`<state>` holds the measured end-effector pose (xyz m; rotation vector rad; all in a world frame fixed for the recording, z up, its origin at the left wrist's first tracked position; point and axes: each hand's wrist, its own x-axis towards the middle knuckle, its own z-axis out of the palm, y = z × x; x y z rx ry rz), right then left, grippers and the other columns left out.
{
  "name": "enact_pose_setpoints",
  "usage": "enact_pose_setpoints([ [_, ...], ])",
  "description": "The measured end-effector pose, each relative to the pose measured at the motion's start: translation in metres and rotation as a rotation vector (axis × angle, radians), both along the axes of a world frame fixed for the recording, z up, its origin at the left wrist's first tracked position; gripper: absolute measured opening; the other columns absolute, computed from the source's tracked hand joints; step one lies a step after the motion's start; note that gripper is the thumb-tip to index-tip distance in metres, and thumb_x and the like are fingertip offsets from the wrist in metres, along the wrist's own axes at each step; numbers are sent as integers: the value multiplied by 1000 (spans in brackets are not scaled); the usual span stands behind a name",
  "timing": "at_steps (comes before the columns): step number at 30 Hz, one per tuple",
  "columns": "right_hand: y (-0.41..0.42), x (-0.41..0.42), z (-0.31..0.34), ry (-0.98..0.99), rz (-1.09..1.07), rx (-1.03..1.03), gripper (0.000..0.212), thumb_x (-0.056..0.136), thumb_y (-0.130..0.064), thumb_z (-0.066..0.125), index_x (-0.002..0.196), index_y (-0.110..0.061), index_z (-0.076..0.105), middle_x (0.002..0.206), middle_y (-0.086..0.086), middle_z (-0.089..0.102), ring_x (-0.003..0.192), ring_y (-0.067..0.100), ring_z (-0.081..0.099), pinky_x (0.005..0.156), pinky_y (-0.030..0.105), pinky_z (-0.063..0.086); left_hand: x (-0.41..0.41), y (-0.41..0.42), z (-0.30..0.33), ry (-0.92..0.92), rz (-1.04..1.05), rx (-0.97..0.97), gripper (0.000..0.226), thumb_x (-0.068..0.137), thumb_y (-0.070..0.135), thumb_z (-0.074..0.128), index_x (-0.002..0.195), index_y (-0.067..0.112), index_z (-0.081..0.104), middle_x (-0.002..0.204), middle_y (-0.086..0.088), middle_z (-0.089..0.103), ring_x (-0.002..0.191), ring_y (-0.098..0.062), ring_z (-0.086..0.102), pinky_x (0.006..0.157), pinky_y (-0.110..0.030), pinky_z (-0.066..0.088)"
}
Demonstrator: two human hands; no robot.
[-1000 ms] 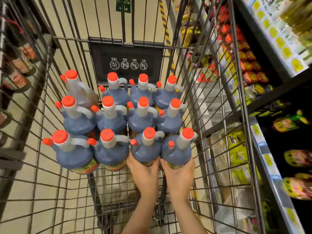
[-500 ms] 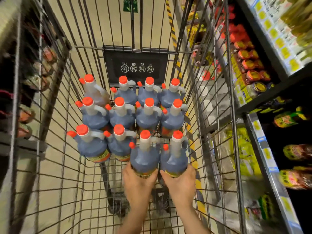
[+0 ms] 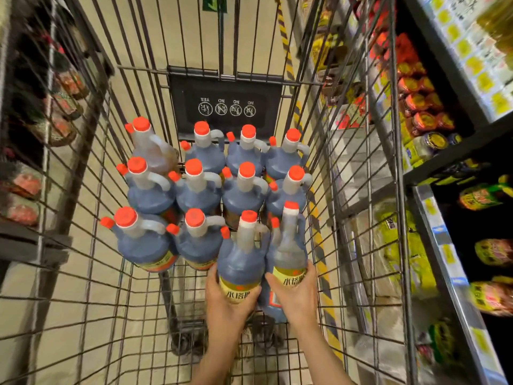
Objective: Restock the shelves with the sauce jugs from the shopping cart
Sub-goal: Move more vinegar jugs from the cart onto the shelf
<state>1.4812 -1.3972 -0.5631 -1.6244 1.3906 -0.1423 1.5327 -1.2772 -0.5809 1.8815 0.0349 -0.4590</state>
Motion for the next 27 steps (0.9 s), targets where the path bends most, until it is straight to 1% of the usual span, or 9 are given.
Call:
enact_pose_setpoints([
  [4,-1,-3,-6,19,37,7,77,62,-26,85,125,-10,44,122,12,52,115,26,52,92,31,43,0,4,3,38,-14,30,82,56,46,84,126,35,44,124,4,58,112,-15,58,84,-45,53],
  [9,5,-3,3,26,-23,23,83,57,-33,88,123,-14,42,118,9,61,105,28,61,85,40,51,-1,8,20,47,-26,95,77,54,35,88,116,38,43,109,2,62,94,-10,62,73,-30,52],
  [12,13,1,18,25,-56,-14,85,52,-35,89,120,-14,43,114,8,59,101,26,60,82,39,52,-1,14,37,50,-21,122,84,48,55,80,120,30,45,113,3,61,98,-12,60,77,-29,48],
  [14,20,3,34,20,-74,-15,91,46,-46,85,120,-15,43,113,6,57,100,26,60,81,40,53,-1,18,50,51,-6,140,94,44,64,72,124,23,45,114,2,60,100,-15,59,80,-31,47],
  [17,30,5,66,10,-62,-59,97,40,-62,74,120,-18,42,114,4,54,103,25,57,82,43,53,4,21,84,73,57,150,104,35,68,69,124,20,45,112,2,59,97,-16,57,82,-33,47],
  [21,37,9,119,-1,-45,-148,86,45,-56,80,115,-19,44,107,1,53,99,23,56,80,39,52,15,24,137,30,98,127,106,33,68,69,126,24,45,119,-1,60,108,-22,58,91,-42,47],
  [23,38,13,147,-24,-46,-164,85,47,-52,82,116,-20,44,108,1,54,101,23,55,82,37,50,21,25,166,-8,94,103,103,34,69,66,124,23,46,119,-3,61,108,-25,58,89,-40,46],
  [25,38,16,175,-66,-54,-193,88,44,-56,78,118,-21,45,111,1,56,103,24,56,82,39,51,26,24,196,-58,87,59,101,34,69,65,121,21,48,117,-6,62,105,-27,59,87,-39,46],
  [27,38,19,203,-105,-70,-233,92,40,-62,74,118,-23,46,112,2,58,104,26,58,81,39,52,31,24,221,-104,76,18,97,37,63,71,120,19,49,116,-8,63,104,-29,59,86,-38,47],
])
